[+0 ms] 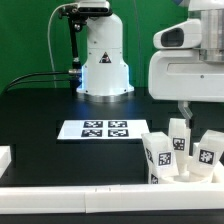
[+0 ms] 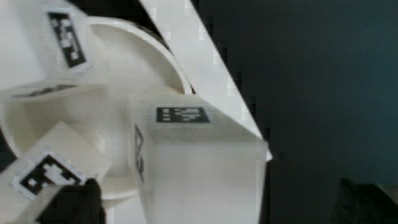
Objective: Assemble stool
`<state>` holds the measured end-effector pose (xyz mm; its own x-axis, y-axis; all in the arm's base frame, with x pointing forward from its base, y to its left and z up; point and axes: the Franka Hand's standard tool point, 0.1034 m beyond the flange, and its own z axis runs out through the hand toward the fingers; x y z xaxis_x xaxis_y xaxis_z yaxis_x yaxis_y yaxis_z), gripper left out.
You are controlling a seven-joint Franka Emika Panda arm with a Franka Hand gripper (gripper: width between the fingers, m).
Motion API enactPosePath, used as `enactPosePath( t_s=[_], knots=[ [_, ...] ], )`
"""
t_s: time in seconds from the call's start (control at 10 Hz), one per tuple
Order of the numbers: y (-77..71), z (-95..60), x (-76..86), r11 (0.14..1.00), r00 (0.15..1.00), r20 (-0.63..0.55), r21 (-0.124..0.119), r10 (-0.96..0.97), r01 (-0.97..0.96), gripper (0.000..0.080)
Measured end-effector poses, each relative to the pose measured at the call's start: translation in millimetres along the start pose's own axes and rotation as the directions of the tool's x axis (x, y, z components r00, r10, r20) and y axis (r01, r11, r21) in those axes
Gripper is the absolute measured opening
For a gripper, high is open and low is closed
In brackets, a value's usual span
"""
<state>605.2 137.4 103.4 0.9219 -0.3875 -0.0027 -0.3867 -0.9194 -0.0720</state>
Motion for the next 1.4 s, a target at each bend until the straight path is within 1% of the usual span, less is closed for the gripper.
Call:
enactPosePath(
  t_s=[0.1, 0.3, 0.5, 0.6, 0.7, 0.8, 0.9, 1.0, 1.1, 1.2, 1.3, 1.4],
  knots=[
    [2.6, -2.4, 0.2, 0.998, 0.998, -0.023, 0.008, -0.064, 0.064, 0.0649],
    [6.3, -0.9, 0.5, 0.982, 0.982, -0.022, -0.004, -0.187, 0.187, 0.0649],
    [8.0, -0.5, 1.4, 0.947, 0.947, -0.021, -0.012, -0.321, 0.32, 0.0649],
    [8.5, 0.0, 2.7, 0.879, 0.879, -0.009, -0.023, -0.477, 0.477, 0.0649],
    [7.3, -1.5, 5.1, 0.793, 0.793, 0.012, -0.016, -0.609, 0.609, 0.0649],
    [0.7, -4.8, 3.9, 0.766, 0.766, -0.005, -0.028, -0.643, 0.642, 0.0649],
    [1.8, -3.9, 1.9, 0.723, 0.723, -0.014, -0.037, -0.691, 0.69, 0.0649],
    [5.6, -3.1, 4.9, 0.684, 0.685, -0.01, -0.04, -0.729, 0.728, 0.0649],
    [6.9, -3.2, 6.0, 0.674, 0.675, -0.008, -0.045, -0.738, 0.737, 0.0649],
    [8.5, -3.2, 7.0, 0.626, 0.627, -0.003, -0.052, -0.779, 0.778, 0.0649],
    [9.3, -2.8, 8.1, 0.555, 0.556, 0.007, -0.07, -0.831, 0.829, 0.0649],
    [6.3, -0.8, 8.4, 0.39, 0.395, 0.032, -0.104, -0.918, 0.915, 0.0649]
  ],
)
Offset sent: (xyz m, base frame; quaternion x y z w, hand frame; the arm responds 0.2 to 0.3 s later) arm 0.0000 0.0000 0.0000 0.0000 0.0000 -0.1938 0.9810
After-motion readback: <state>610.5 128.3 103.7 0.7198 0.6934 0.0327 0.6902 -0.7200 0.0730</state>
